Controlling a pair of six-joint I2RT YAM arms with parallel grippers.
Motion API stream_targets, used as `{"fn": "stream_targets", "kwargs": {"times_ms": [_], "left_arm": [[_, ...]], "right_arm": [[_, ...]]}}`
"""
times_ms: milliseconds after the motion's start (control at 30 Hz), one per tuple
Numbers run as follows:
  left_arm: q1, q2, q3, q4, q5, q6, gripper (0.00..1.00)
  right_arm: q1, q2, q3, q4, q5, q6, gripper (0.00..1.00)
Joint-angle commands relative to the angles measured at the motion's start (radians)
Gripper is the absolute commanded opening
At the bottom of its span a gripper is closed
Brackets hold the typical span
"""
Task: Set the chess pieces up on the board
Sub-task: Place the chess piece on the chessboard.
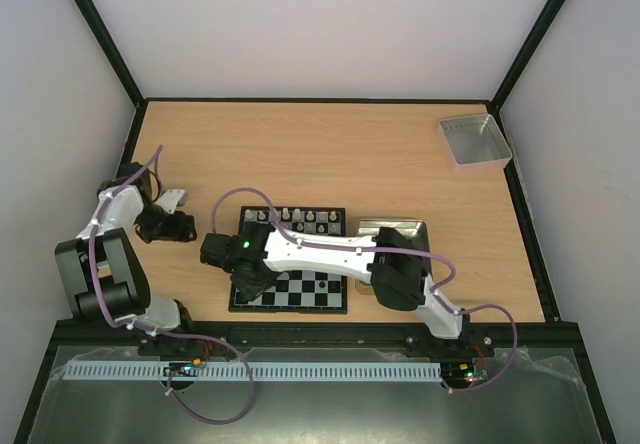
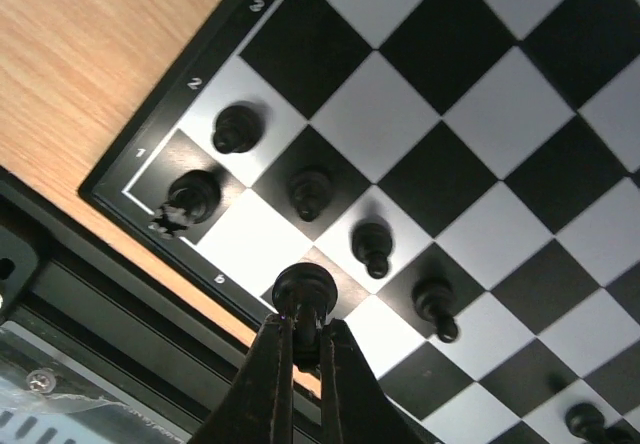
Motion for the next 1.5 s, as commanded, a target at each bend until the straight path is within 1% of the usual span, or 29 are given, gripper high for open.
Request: {"fn": "stream_targets", "kwargs": {"times_ms": [0,233,967,1300,1367,1467], "left_arm": [[0.062,0.028,0.003,-0.007,0.014,0.007,0.78],[0.117,0.036,0.007,-0.020,0.039,0.026,0.77],[0.133,0.030,0.008,-0.027,0.051,0.034,0.78],[0.144,0.034,0.009,-0.032,0.061,0.040,0.78],[0.144,0.034,0.009,-0.033,0.061,0.041,0.78],[0.144,0.039,0.008,-0.033,0.063,0.042,0.78]], "right_arm": [[0.025,0.037,0.050,-0.001,-0.009,0.002,0.02],[0.039,0.063,0.056,0.003,-0.023,0.015,0.02],[0.040,0.107,0.038,0.034,-0.036,0.018,0.02],[0.037,0.116,0.026,0.040,-0.009,0.028,0.03],[0.036,0.115,0.024,0.043,-0.013,0.028,0.05],[0.034,0.115,0.030,0.037,-0.011,0.027,0.12]]}}
